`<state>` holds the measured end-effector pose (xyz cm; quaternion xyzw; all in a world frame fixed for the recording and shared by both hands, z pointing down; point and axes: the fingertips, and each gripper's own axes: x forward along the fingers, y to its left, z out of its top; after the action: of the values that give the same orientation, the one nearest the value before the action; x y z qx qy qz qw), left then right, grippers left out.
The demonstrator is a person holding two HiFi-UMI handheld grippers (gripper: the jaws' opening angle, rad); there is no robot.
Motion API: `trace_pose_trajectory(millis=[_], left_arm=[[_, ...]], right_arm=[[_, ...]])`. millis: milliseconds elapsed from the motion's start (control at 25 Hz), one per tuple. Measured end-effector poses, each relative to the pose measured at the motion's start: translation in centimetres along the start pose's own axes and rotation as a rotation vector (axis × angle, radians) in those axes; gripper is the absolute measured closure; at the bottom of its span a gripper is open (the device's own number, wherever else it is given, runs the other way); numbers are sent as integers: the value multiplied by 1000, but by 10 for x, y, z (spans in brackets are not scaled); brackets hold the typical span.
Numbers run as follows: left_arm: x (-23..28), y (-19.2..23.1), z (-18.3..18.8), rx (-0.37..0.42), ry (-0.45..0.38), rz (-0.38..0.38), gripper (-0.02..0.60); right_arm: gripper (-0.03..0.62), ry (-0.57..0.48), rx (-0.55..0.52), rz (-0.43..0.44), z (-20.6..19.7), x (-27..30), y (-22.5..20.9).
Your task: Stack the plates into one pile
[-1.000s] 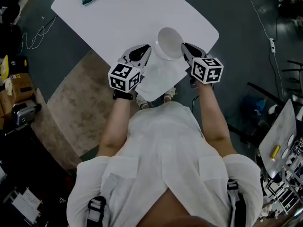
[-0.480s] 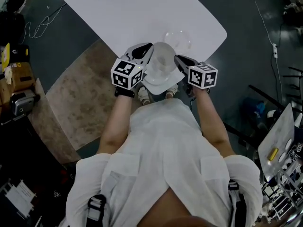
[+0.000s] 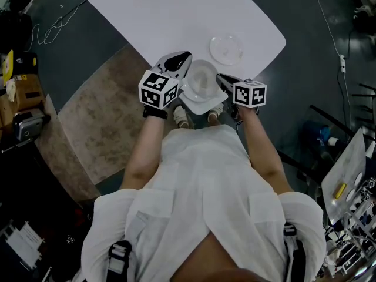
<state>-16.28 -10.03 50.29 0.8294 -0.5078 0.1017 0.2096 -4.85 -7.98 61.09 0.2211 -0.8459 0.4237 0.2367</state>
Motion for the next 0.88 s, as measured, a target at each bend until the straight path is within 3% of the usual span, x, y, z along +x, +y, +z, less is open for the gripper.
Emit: trace_pose_trajectory(millis=[400, 680, 800, 880], left_arm=[[2, 0, -3, -6, 9, -8, 557], [5, 5, 0, -6, 9, -9, 558], [7, 4, -1, -6, 10, -11, 557], [8, 3, 0, -7, 11, -14, 557]], right_arm=[[554, 54, 3, -46, -10, 14, -17], [536, 107, -87, -100, -12, 23, -20], [469, 130, -131, -111, -13, 23, -21], [468, 131, -153, -120, -11, 22, -21]])
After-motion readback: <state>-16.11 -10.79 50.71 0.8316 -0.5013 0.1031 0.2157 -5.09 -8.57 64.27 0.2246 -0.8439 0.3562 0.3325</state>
